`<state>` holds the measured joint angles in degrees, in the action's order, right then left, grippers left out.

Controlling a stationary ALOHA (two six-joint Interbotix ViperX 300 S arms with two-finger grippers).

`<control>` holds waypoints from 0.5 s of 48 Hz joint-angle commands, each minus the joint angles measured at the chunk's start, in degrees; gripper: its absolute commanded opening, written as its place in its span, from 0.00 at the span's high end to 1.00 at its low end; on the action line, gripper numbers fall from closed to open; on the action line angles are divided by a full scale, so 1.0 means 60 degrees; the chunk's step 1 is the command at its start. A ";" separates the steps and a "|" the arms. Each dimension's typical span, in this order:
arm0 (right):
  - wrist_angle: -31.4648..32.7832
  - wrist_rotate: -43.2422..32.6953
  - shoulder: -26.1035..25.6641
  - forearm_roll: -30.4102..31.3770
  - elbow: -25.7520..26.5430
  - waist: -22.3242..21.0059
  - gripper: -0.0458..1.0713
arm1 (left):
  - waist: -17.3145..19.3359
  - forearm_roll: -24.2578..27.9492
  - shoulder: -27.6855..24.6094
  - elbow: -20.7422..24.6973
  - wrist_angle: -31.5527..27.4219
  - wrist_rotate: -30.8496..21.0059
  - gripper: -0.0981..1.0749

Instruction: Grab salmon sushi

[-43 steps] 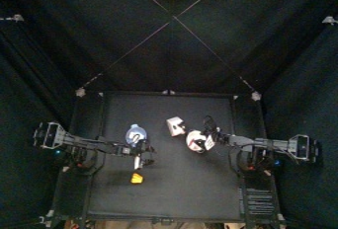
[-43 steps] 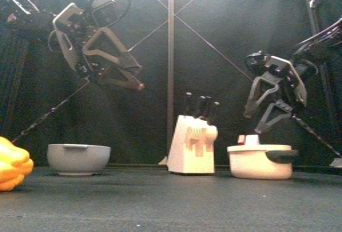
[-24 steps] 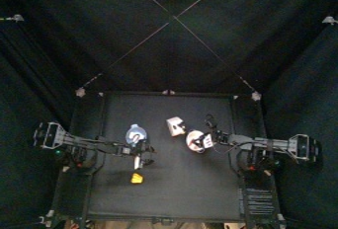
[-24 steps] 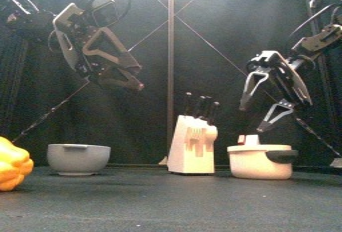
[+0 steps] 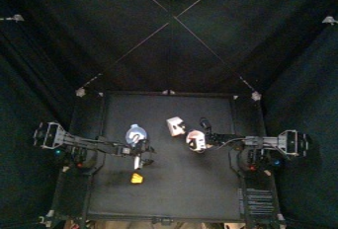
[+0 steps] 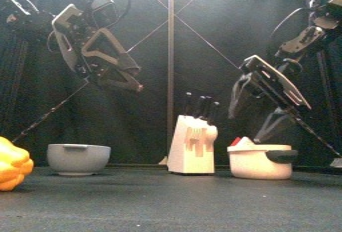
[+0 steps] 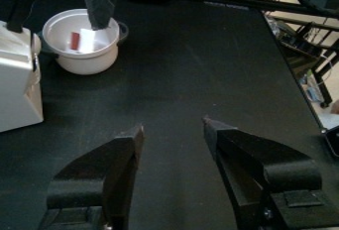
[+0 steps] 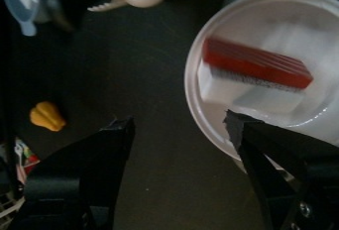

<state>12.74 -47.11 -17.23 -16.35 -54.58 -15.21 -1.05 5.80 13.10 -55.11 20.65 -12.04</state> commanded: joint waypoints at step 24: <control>0.2183 0.0000 -0.0937 0.3633 0.0674 -0.0176 0.05 | 0.0044 0.0000 0.0059 0.0088 0.0088 0.0015 0.18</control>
<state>25.66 -47.11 -22.06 3.34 -51.42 -16.00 -1.14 5.71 13.10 -55.28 20.65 -12.04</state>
